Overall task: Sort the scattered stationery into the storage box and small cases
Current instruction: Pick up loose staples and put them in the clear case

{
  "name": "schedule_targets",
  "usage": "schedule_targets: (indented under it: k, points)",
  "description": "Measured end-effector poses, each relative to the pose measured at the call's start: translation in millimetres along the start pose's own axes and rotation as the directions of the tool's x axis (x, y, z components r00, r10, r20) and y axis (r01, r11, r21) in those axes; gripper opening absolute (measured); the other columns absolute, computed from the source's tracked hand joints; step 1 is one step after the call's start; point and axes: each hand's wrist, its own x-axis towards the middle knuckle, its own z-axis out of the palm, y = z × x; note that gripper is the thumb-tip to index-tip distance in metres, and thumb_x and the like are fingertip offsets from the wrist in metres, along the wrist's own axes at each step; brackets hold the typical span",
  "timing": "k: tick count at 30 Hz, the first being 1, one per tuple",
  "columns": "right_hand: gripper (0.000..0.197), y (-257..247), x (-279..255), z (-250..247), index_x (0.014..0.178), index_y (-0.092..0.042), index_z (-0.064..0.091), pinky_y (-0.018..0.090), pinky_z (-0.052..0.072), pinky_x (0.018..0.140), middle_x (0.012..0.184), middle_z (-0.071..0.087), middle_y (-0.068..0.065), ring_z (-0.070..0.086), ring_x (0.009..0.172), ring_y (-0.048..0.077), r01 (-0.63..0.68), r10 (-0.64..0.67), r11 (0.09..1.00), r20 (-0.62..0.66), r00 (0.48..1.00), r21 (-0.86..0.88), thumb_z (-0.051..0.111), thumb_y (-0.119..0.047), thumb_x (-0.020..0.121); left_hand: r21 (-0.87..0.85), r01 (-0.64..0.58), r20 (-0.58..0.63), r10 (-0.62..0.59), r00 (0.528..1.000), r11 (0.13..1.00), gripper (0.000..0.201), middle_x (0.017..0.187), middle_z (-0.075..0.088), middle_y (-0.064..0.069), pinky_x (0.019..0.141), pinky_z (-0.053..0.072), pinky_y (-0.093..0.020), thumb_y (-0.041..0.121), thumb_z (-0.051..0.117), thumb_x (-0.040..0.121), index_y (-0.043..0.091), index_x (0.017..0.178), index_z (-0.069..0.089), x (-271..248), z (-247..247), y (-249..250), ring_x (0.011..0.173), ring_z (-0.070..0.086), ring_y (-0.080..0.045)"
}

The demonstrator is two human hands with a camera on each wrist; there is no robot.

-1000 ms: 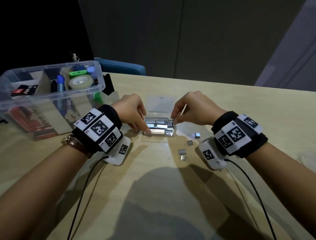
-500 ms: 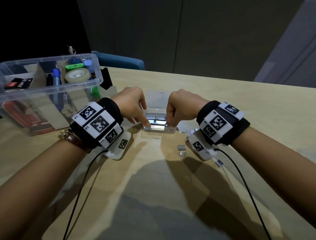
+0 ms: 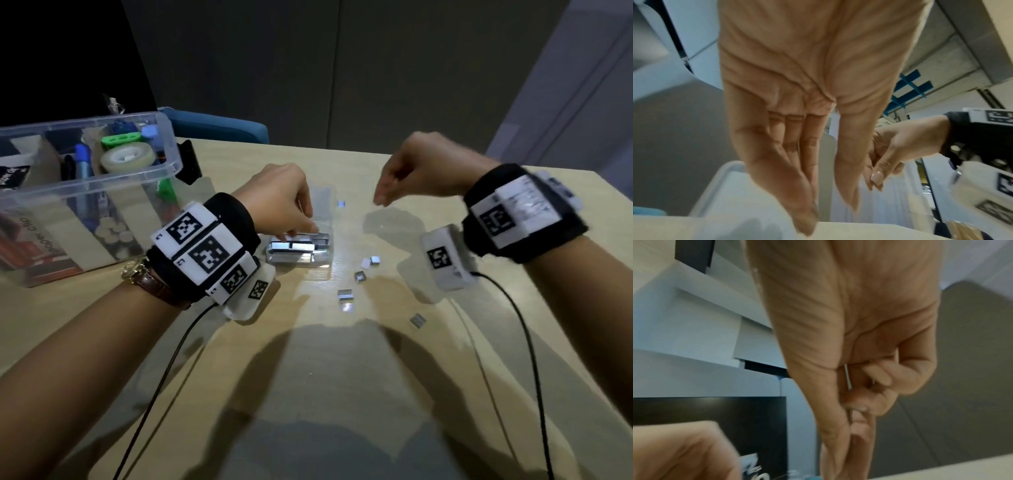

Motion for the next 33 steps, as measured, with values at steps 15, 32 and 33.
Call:
schedule_targets:
  k: [15,32,33]
  points:
    - [0.043,118,-44,16,0.094,0.005,0.074,0.044,0.052,0.097,0.099,0.072,0.021,0.071,0.092,0.029,-0.581,0.578,0.810,0.275,0.769,-0.077,0.087,-0.026,0.068,0.288,-0.152,0.416,0.019,0.909,0.946,0.050,0.101,0.068,-0.012,0.059,0.054,-0.020,0.023,0.082,0.077,-0.004,0.114,0.062,41,57,91,0.068,0.064,-0.018]
    - [0.011,72,-45,15,0.088,-0.008,0.076,0.014,0.056,0.068,0.081,0.076,0.005,0.068,0.070,0.009,-0.317,0.275,0.835,0.158,0.948,0.450,0.078,-0.006,0.078,-0.356,-0.028,0.316,0.148,0.937,0.934,0.007,0.074,0.072,-0.016,0.062,0.058,-0.021,-0.001,0.073,0.079,-0.004,0.077,0.067,35,37,67,0.065,0.070,-0.017]
    - [0.014,70,-47,13,0.090,-0.008,0.076,0.014,0.056,0.070,0.083,0.076,0.006,0.070,0.073,0.009,-0.298,0.248,0.826,0.166,0.954,0.479,0.079,-0.006,0.077,-0.454,0.005,0.291,0.142,0.946,0.891,0.007,0.074,0.073,-0.014,0.062,0.058,-0.020,0.000,0.073,0.079,-0.003,0.078,0.067,31,31,64,0.064,0.070,-0.015]
